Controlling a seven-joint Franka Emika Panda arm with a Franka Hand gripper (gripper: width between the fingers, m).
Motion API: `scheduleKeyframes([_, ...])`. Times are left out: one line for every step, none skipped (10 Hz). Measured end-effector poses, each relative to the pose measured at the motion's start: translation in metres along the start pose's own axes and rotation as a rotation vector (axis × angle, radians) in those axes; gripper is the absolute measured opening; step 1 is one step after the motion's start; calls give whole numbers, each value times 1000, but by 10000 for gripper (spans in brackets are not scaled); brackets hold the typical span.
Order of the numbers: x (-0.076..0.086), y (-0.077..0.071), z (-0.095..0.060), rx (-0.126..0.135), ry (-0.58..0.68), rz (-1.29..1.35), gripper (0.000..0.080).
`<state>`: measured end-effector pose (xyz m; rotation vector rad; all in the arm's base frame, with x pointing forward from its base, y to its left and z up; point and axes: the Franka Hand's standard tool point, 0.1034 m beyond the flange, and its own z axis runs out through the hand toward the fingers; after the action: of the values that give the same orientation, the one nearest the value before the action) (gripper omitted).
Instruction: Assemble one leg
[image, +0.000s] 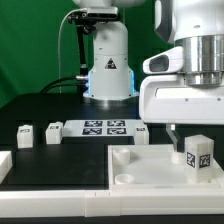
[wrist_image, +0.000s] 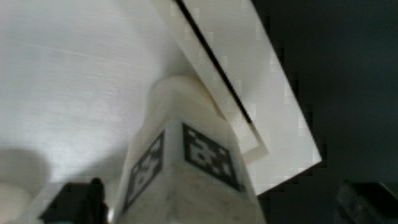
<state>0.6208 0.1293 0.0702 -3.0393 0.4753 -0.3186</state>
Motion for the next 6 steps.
scheduleKeyframes([0,0,0,-3,-1,-81,649])
scheduleKeyframes([0,-1,0,-11,1,-224,649])
scheduleKeyframes([0,0,0,-13,2,-332,649])
scheduleKeyframes([0,1,-1,-12,4,-378,649])
scheduleKeyframes([1,1,-1,-14,5,-419,625])
scheduleKeyframes([0,1,0,-14,4,-414,625])
